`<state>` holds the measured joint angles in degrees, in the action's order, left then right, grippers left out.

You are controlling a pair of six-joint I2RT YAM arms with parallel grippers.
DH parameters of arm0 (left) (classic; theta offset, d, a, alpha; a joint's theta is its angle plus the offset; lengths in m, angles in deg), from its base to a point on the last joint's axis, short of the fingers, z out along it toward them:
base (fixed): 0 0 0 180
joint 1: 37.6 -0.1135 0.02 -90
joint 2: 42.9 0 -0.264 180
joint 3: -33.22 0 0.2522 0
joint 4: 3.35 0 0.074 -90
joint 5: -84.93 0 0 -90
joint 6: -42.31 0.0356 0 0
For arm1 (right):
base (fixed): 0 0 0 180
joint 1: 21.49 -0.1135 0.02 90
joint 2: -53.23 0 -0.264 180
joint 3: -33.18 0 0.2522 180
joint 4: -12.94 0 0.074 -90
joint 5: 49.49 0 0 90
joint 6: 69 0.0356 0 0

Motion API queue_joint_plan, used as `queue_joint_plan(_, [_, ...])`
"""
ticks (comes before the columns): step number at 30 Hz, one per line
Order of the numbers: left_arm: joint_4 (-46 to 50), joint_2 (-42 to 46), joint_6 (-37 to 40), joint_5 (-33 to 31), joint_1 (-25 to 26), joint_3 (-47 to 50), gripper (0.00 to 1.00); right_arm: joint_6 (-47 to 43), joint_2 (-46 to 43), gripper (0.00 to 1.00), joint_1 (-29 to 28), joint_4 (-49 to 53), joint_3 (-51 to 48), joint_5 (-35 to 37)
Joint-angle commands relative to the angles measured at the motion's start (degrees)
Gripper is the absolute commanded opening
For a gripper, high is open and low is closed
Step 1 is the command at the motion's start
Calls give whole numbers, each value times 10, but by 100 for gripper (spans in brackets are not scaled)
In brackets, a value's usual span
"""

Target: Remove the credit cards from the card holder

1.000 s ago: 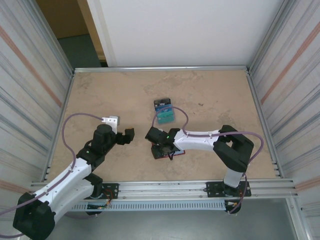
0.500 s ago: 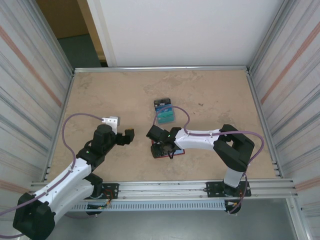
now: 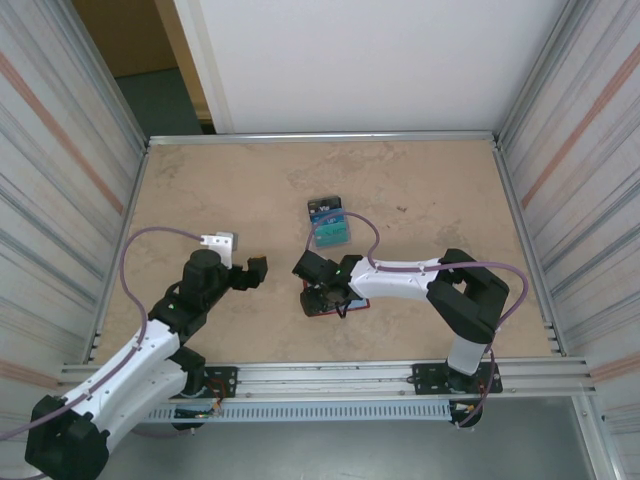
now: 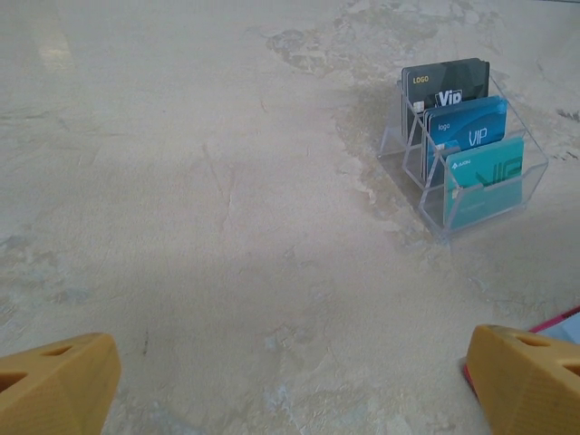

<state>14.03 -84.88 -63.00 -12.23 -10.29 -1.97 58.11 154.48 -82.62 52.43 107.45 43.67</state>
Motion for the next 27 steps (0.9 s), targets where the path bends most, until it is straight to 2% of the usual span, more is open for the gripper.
queue_joint_plan(1, [15,9,0,-5,-4,-21,99,10,37,57,-7,20,-17,0])
queue_joint_plan(7, [16,13,2,-6,-4,-25,99,15,55,53,-14,37,-13,28])
queue_joint_plan(13, [18,14,2,-7,-4,-28,99,16,43,48,-14,27,-18,22])
queue_joint_plan(17, [18,13,3,-7,-4,-33,99,14,23,47,-3,2,-33,-9])
queue_joint_plan(22, [25,14,4,-2,-4,-41,99,17,-16,44,29,-75,-81,-90])
queue_joint_plan(27, [29,21,3,-2,-4,-44,99,13,-26,35,41,-71,-86,-90])
